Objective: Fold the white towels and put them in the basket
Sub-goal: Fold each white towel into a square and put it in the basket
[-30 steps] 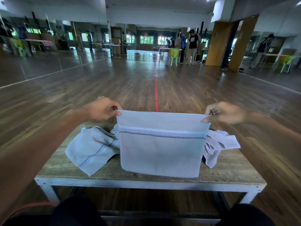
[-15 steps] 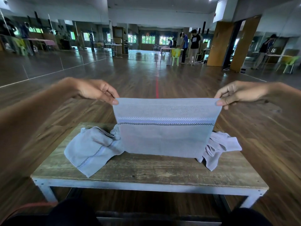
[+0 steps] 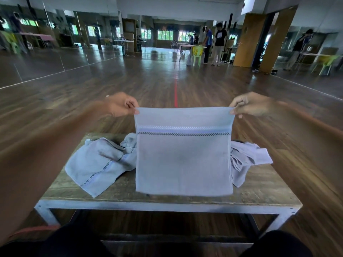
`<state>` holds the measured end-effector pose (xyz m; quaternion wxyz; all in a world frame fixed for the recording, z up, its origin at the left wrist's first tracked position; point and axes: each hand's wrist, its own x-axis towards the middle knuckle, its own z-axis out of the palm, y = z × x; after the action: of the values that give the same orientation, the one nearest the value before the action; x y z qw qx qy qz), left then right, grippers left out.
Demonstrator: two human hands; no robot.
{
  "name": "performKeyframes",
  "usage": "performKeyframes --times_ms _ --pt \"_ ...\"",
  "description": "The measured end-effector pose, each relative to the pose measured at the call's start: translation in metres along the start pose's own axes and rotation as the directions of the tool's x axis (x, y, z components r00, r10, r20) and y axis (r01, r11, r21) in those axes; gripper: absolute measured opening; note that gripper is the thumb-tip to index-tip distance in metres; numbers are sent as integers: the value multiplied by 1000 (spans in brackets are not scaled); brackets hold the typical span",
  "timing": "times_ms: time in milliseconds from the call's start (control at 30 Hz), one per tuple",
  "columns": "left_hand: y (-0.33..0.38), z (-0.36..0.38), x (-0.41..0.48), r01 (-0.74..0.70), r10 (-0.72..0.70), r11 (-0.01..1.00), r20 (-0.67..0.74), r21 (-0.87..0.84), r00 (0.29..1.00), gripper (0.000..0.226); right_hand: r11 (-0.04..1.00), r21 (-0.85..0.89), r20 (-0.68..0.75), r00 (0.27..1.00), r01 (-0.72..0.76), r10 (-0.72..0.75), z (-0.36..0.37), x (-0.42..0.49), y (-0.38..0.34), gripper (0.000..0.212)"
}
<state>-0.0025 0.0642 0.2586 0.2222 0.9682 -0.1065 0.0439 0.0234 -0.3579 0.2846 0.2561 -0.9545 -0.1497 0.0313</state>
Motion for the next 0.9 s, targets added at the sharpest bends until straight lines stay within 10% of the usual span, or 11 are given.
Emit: performKeyframes --times_ms 133,267,567,900 --pt "6 -10 0 -37 130 965 -352 259 927 7 985 124 -299 951 118 -76 -9 0 -3 14" --pt "13 -16 -17 -122 249 945 -427 303 869 5 964 184 -298 945 194 -134 -5 -12 1 20" --pt "-30 87 -100 -135 143 966 -18 219 990 18 986 156 28 997 63 -68 110 -80 53 23" --pt "-61 173 -175 -130 126 991 350 -11 928 8 958 283 223 975 -51 -13 194 -159 89 12"
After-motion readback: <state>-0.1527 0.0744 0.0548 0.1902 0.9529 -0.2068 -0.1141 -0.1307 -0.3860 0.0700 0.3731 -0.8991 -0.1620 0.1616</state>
